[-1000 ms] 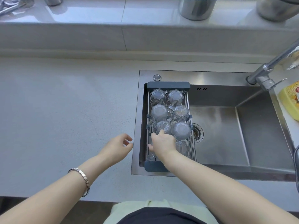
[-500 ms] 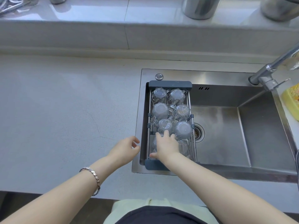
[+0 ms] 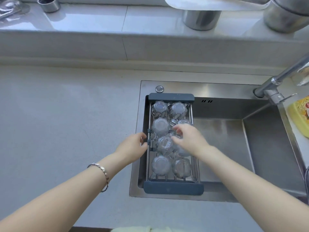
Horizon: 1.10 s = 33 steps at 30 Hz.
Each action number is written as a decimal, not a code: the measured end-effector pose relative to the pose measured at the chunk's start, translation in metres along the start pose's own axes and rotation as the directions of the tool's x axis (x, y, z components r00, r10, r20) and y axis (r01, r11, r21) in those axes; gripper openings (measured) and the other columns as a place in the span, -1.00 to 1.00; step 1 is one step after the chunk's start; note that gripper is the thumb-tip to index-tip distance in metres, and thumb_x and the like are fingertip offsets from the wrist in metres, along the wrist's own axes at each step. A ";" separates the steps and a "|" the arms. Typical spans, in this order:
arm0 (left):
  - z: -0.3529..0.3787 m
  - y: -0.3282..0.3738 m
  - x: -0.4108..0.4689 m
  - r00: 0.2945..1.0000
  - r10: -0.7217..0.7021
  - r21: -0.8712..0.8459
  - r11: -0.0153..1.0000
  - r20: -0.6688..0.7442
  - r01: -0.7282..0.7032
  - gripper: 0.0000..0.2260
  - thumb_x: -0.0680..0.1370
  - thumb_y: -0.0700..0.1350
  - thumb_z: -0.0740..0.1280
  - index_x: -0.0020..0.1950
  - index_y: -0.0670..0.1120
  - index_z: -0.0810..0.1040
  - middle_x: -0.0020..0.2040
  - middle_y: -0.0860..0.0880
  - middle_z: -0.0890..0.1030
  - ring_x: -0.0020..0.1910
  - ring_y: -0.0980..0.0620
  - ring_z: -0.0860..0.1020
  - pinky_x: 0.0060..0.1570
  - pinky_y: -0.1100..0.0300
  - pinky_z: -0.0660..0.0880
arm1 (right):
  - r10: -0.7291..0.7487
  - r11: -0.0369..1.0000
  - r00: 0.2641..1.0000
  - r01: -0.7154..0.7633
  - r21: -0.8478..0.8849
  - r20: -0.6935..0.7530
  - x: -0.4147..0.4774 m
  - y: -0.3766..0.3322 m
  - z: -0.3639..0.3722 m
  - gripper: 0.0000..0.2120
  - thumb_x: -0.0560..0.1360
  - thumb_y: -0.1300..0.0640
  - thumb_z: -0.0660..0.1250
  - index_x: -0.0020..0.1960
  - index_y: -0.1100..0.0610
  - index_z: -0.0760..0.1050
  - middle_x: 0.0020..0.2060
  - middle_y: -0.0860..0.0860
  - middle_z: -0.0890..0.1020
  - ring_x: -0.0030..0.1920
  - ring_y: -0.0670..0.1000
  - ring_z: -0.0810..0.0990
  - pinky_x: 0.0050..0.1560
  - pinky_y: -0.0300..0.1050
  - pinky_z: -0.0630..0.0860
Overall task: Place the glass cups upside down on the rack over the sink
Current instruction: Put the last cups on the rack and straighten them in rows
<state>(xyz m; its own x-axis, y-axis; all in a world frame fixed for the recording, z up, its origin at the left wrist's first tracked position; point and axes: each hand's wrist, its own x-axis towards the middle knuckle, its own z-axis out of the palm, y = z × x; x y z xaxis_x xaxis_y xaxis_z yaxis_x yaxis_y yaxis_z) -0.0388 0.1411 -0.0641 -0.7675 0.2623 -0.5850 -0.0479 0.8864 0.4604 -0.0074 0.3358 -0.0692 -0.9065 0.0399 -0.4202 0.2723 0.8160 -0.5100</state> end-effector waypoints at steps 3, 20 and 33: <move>-0.010 0.024 0.033 0.993 0.081 0.051 0.996 -0.083 -0.077 -0.66 0.56 -0.13 0.21 0.34 -0.09 0.36 0.28 -0.12 0.47 0.16 -0.12 0.51 0.16 0.01 0.48 | 0.094 0.995 0.987 -0.090 0.038 -0.129 0.037 0.019 -0.034 -0.62 0.47 0.13 0.31 0.28 0.12 0.41 0.18 0.11 0.51 0.16 0.10 0.51 0.17 -0.01 0.45; -0.004 0.062 0.155 0.981 0.196 0.462 0.871 -0.012 -0.168 -0.38 0.54 -0.05 0.33 0.51 -0.06 0.10 0.36 -0.18 0.31 0.21 -0.20 0.43 0.11 0.02 0.44 | 0.307 0.927 0.930 -0.243 0.286 -0.204 0.109 0.050 0.012 -0.31 0.37 -0.01 0.45 0.42 -0.03 0.23 0.23 0.11 0.48 0.24 0.12 0.47 0.19 -0.04 0.42; -0.002 0.051 0.118 0.881 0.457 0.362 0.847 -0.123 -0.389 -0.69 0.47 -0.20 0.29 0.22 -0.15 0.45 0.22 -0.12 0.45 0.16 -0.15 0.45 0.03 0.04 0.44 | 0.224 0.974 0.973 -0.222 -0.046 0.049 0.068 0.050 0.002 -0.26 0.37 -0.07 0.42 0.42 0.06 0.17 0.32 0.10 0.33 0.34 0.11 0.31 0.24 0.00 0.42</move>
<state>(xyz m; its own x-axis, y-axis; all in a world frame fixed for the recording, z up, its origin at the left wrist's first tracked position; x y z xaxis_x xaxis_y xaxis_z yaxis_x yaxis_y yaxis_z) -0.1329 0.2166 -0.1085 -0.7763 0.5898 -0.2227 0.4899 0.7867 0.3756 -0.0549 0.3782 -0.1248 -0.8059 0.1934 -0.5596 0.4515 0.8122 -0.3695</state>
